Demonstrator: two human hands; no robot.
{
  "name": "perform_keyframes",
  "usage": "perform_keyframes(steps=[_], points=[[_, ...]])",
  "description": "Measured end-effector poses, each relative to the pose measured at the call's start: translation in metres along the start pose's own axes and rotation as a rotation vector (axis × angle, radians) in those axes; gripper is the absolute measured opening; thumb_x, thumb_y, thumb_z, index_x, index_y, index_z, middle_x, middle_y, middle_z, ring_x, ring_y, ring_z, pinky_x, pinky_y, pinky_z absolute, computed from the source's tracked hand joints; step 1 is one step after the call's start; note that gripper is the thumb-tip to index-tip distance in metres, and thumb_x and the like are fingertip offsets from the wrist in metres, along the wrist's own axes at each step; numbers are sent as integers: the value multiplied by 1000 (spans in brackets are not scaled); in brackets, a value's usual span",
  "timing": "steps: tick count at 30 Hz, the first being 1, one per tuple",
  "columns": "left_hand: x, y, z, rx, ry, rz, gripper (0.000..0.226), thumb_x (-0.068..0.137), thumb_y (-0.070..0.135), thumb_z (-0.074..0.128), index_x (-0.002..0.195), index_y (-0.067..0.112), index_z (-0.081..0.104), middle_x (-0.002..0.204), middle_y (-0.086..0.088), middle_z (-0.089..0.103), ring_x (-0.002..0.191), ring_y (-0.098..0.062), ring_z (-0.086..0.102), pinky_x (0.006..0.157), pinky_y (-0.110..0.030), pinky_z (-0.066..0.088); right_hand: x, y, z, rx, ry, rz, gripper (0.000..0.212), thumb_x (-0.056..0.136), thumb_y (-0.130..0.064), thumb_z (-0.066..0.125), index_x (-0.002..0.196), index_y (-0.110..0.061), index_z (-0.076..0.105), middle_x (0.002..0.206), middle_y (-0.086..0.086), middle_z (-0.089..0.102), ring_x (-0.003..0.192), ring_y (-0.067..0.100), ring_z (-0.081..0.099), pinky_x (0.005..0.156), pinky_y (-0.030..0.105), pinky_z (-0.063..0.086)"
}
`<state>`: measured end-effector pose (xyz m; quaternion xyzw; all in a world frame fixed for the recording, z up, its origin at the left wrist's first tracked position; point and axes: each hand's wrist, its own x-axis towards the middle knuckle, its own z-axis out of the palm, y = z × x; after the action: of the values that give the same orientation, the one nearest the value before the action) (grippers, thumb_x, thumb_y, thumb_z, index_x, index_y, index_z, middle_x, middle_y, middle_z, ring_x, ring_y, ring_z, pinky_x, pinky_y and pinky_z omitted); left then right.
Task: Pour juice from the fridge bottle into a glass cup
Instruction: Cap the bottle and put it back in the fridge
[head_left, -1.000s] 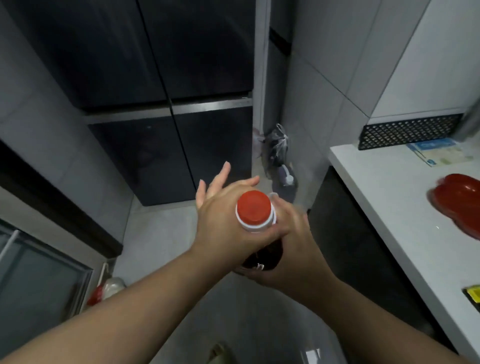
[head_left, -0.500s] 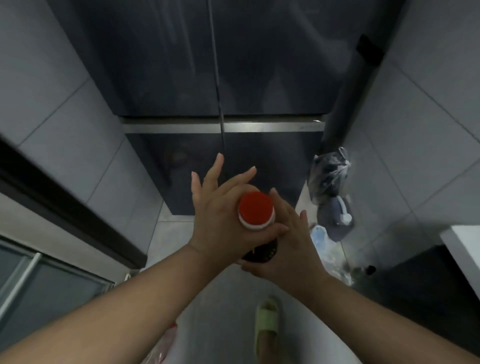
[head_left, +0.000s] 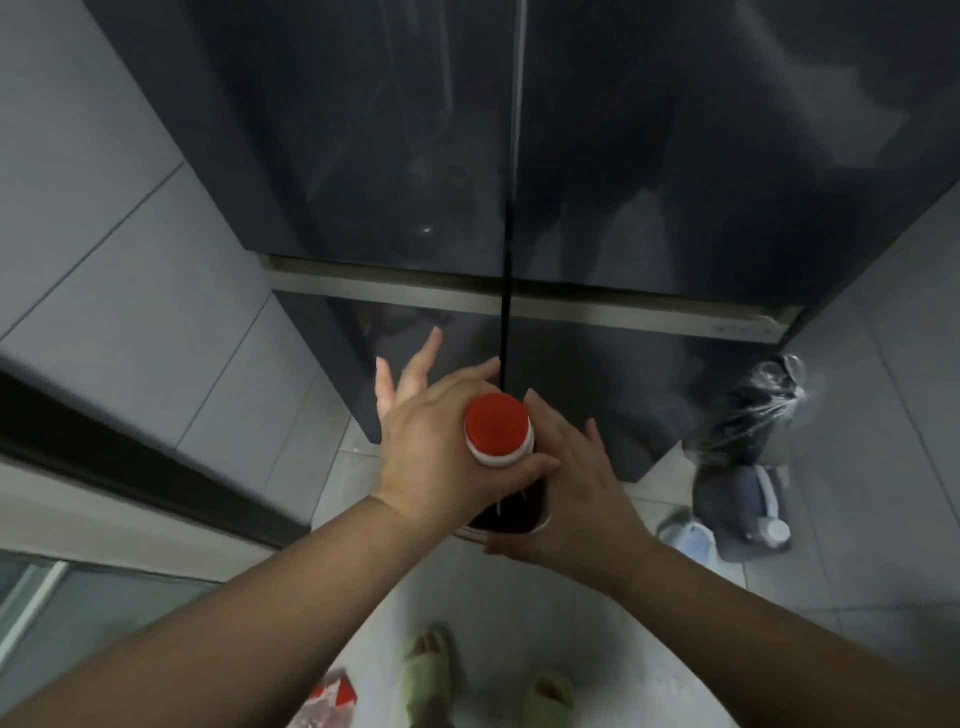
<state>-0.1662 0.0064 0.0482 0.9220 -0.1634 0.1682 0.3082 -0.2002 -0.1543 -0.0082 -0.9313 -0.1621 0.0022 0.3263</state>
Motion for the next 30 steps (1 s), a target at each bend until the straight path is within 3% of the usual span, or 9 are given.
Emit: perform_keyframes(steps=[3,5,10,14,17,21,23,26,30], points=[[29,-31,15,44,-95,39,72,59,84,51,103,29,67,122,18,61,139,-11,19,114,-60,2,33,16,7,-71,-45,28,120,61,-73,69,150,-41,-4,156,-23,-6,144,-5,-5,121,50,-1],[46,-51,24,41,-158,49,72,59,83,49,102,28,66,124,10,64,140,-18,27,115,-58,2,51,22,14,-70,-56,76,118,61,-69,73,152,-39,3,156,-22,-3,144,-6,-5,121,48,0],[89,-95,47,1,-216,89,68,57,83,50,93,29,68,121,11,65,138,-19,32,115,-54,1,95,35,35,-29,23,112,111,63,-59,79,152,-34,17,156,-29,3,147,-2,2,118,51,14],[111,-115,61,-52,-219,139,67,57,82,52,90,26,69,119,9,67,136,-20,36,114,-60,9,118,44,36,8,45,98,102,68,-48,73,151,-33,16,160,-13,21,148,5,13,112,61,27],[119,-126,68,-69,-201,189,68,58,80,54,91,23,70,117,5,68,135,-19,34,113,-56,9,125,49,31,116,136,58,79,74,-37,59,146,-39,25,151,-28,25,143,6,26,113,50,31],[133,-134,76,-96,-185,171,66,60,78,57,93,22,69,119,4,68,135,-16,33,115,-50,6,151,67,27,519,410,399,43,84,-34,47,126,-42,43,127,-33,50,122,5,52,103,43,46],[138,-132,80,-85,-179,175,64,60,77,57,91,23,68,118,3,68,135,-18,34,114,-49,6,173,73,26,739,575,575,36,88,-37,51,123,-43,46,122,-21,54,118,10,54,104,41,44],[145,-129,86,-68,-166,188,64,61,76,58,91,21,69,116,2,69,136,-19,34,114,-49,6,208,79,23,1009,647,826,61,89,-55,58,143,-37,34,138,-6,49,127,23,50,102,40,40],[155,-128,91,-65,-140,155,65,61,74,58,95,21,68,116,3,68,137,-13,29,114,-50,6,241,84,12,1255,660,973,124,45,-90,62,150,-37,22,155,0,33,135,27,42,107,53,38]])
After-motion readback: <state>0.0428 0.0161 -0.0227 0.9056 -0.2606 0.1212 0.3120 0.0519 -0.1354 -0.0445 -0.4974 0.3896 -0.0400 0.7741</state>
